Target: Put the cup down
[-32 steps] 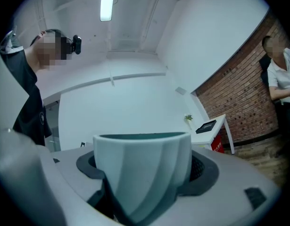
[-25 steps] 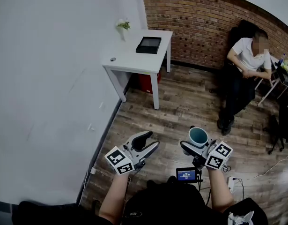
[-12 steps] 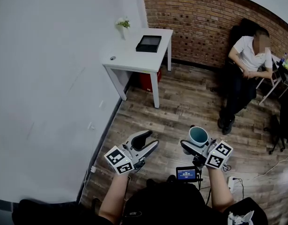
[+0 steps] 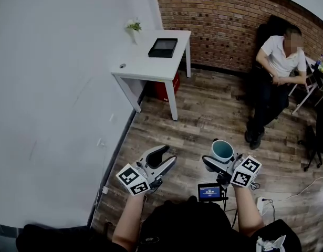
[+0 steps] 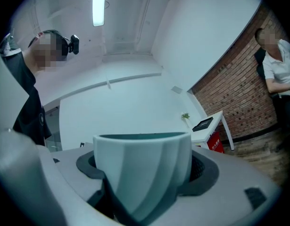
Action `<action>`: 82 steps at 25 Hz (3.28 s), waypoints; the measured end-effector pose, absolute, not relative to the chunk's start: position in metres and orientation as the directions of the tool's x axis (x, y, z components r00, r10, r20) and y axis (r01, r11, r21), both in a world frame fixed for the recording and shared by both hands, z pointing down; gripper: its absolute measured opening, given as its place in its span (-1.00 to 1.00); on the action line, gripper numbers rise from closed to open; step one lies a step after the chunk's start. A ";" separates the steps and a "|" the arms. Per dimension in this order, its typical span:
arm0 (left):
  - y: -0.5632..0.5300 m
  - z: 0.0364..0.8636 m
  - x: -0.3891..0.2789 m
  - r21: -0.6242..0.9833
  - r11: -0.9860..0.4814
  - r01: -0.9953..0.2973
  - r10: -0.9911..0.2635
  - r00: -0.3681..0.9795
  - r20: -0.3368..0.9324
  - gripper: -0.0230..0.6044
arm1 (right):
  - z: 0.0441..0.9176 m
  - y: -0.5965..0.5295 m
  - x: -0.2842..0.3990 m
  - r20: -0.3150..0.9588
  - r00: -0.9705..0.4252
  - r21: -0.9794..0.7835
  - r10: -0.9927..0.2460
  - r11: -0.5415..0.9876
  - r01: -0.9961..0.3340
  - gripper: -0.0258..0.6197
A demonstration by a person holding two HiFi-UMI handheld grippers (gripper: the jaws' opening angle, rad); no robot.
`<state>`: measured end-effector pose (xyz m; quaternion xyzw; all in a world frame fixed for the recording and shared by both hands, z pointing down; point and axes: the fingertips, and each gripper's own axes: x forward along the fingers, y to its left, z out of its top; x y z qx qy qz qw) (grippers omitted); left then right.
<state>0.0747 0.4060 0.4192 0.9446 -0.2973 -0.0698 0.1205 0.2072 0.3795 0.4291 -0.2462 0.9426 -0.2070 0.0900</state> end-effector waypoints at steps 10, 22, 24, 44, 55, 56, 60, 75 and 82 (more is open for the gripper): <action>0.376 0.432 0.095 0.251 -0.753 -0.609 -0.632 0.775 -0.016 -0.37 | 0.436 0.349 0.236 -0.083 -0.856 -0.450 -0.511 0.785 -0.425 0.37; 0.291 0.466 0.078 0.196 -0.785 -0.587 -0.582 0.808 0.088 -0.38 | 0.457 0.274 0.204 -0.052 -0.850 -0.462 -0.525 0.767 -0.446 0.37; 0.265 0.470 0.073 0.177 -0.804 -0.568 -0.558 0.823 0.105 -0.38 | 0.459 0.248 0.193 -0.040 -0.840 -0.461 -0.541 0.756 -0.465 0.37; 0.060 0.452 -0.039 0.226 -0.863 -0.452 -0.461 0.887 0.013 -0.38 | 0.440 0.045 0.063 -0.016 -0.827 -0.435 -0.562 0.749 -0.500 0.37; -0.019 0.482 -0.074 0.321 -0.795 -0.514 -0.542 0.841 0.005 -0.38 | 0.474 -0.048 0.046 -0.011 -0.850 -0.502 -0.526 0.738 -0.450 0.37; -0.031 0.483 -0.078 0.332 -0.787 -0.520 -0.551 0.834 0.000 -0.38 | 0.476 -0.062 0.043 -0.013 -0.853 -0.508 -0.521 0.739 -0.443 0.37; -0.092 0.472 -0.097 0.369 -0.748 -0.552 -0.606 0.795 -0.039 -0.38 | 0.466 -0.126 0.027 -0.034 -0.873 -0.508 -0.486 0.761 -0.404 0.37; -0.262 0.460 -0.107 0.409 -0.677 -0.613 -0.698 0.710 -0.093 -0.39 | 0.465 -0.297 0.021 -0.009 -0.920 -0.521 -0.391 0.787 -0.330 0.37; -0.286 0.466 -0.104 0.420 -0.684 -0.597 -0.685 0.723 -0.087 -0.39 | 0.469 -0.318 0.013 0.004 -0.923 -0.527 -0.384 0.784 -0.328 0.37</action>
